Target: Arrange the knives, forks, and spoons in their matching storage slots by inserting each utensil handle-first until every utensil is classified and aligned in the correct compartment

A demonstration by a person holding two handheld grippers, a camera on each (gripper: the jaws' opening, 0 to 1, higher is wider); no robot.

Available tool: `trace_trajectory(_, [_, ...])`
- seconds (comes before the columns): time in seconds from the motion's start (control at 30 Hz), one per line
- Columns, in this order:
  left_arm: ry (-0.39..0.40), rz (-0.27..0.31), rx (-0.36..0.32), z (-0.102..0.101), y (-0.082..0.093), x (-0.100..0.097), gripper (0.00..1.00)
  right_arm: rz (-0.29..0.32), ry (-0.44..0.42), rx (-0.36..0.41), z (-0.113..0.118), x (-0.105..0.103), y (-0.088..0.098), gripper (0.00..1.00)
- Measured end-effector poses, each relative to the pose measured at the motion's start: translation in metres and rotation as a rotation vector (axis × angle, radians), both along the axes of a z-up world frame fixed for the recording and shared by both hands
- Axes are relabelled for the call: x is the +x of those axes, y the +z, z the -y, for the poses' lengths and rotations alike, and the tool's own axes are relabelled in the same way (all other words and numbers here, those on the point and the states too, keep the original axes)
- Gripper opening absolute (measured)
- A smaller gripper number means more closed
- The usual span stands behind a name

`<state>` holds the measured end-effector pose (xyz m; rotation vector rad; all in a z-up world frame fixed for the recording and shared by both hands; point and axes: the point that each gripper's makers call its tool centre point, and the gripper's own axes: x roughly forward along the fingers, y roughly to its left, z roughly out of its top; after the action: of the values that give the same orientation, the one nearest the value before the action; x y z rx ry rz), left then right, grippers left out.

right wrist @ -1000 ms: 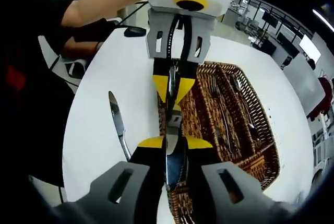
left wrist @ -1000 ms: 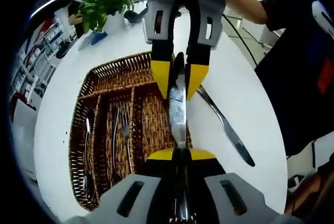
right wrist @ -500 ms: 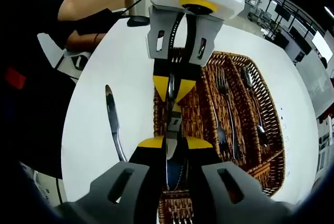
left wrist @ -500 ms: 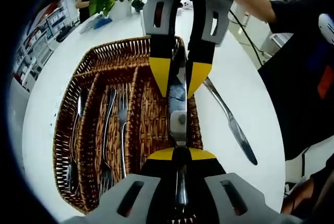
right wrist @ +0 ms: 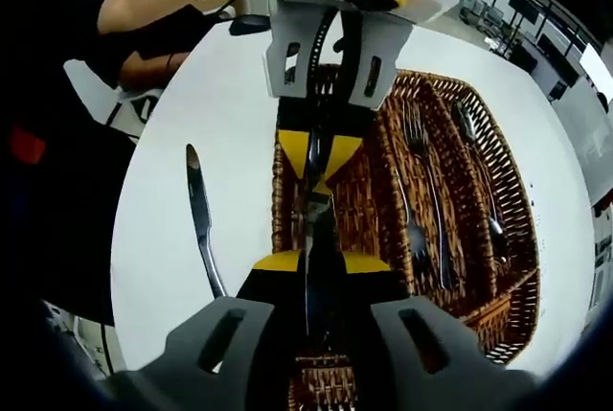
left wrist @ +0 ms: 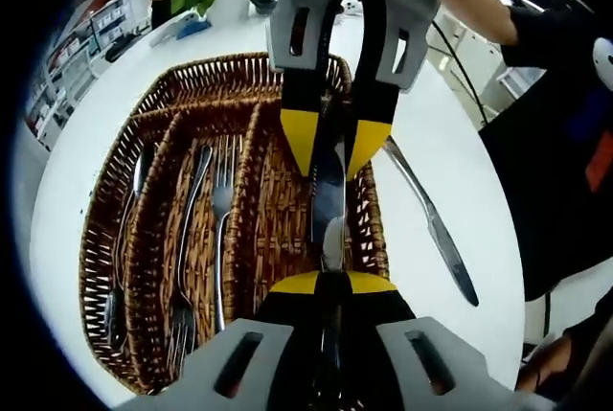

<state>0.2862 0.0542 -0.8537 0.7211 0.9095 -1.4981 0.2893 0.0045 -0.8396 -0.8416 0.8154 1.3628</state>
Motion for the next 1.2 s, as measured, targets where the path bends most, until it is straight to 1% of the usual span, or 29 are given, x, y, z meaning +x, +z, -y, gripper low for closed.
trace_trajectory(0.13, [0.027,-0.033,-0.017,0.0,-0.003,0.0,0.08,-0.046,-0.011,-0.01,0.002,0.0,-0.002,0.12])
trace_trajectory(0.2, [0.032,-0.042,-0.023,0.0,-0.004,0.001,0.08,-0.055,-0.012,-0.013,0.002,0.001,-0.003,0.12])
trace_trajectory(0.23, [0.043,-0.053,-0.027,0.001,-0.005,0.002,0.08,-0.074,-0.017,-0.017,0.003,0.0,-0.004,0.12])
trace_trajectory(0.3, [0.052,-0.06,-0.021,0.0,-0.01,0.003,0.08,-0.086,-0.014,-0.043,0.008,0.001,-0.01,0.12])
trace_trajectory(0.33, [0.052,-0.061,-0.019,0.0,-0.011,0.003,0.08,-0.085,-0.022,-0.036,0.007,0.004,-0.01,0.12])
trace_trajectory(0.37, [0.052,-0.065,-0.008,-0.002,-0.013,0.002,0.08,-0.108,-0.038,-0.042,0.01,0.003,-0.012,0.12])
trace_trajectory(0.4, [0.05,-0.069,-0.026,-0.001,-0.009,0.001,0.08,-0.149,-0.068,-0.022,0.009,0.001,-0.011,0.13])
trace_trajectory(0.43, [0.048,-0.072,-0.031,0.0,-0.009,0.001,0.08,-0.143,-0.058,-0.018,0.009,0.003,-0.012,0.13])
trace_trajectory(0.5, [0.046,-0.07,-0.035,-0.001,-0.008,0.001,0.08,-0.164,-0.062,-0.008,0.008,0.0,-0.012,0.1])
trace_trajectory(0.57, [0.044,-0.075,-0.029,-0.003,-0.008,0.001,0.08,-0.212,-0.076,0.002,0.009,-0.003,-0.013,0.09])
trace_trajectory(0.6, [0.041,-0.074,-0.021,-0.006,-0.009,0.001,0.09,-0.235,-0.1,0.001,0.01,-0.002,-0.014,0.09])
trace_trajectory(0.63, [0.043,-0.076,-0.014,-0.008,-0.009,0.0,0.09,-0.238,-0.108,-0.001,0.011,-0.001,-0.014,0.09])
trace_trajectory(0.67, [0.043,-0.074,-0.009,-0.009,-0.009,0.0,0.09,-0.229,-0.1,-0.003,0.012,0.0,-0.015,0.1])
trace_trajectory(0.77, [0.053,-0.069,-0.031,-0.011,-0.006,0.002,0.1,-0.21,-0.095,-0.01,0.016,0.0,-0.017,0.11])
trace_trajectory(0.87, [0.056,-0.048,-0.054,-0.01,-0.002,0.004,0.14,-0.193,-0.109,0.012,0.018,0.002,-0.013,0.13])
trace_trajectory(0.97, [0.055,-0.031,-0.075,-0.009,0.005,0.005,0.17,-0.169,-0.126,0.054,0.016,0.004,-0.005,0.15])
trace_trajectory(1.1, [0.066,0.012,-0.127,-0.004,0.018,0.01,0.2,-0.15,-0.143,0.093,0.014,0.006,0.003,0.16])
trace_trajectory(1.2, [0.075,0.03,-0.158,-0.001,0.026,0.012,0.22,-0.134,-0.154,0.116,0.012,0.005,0.007,0.2])
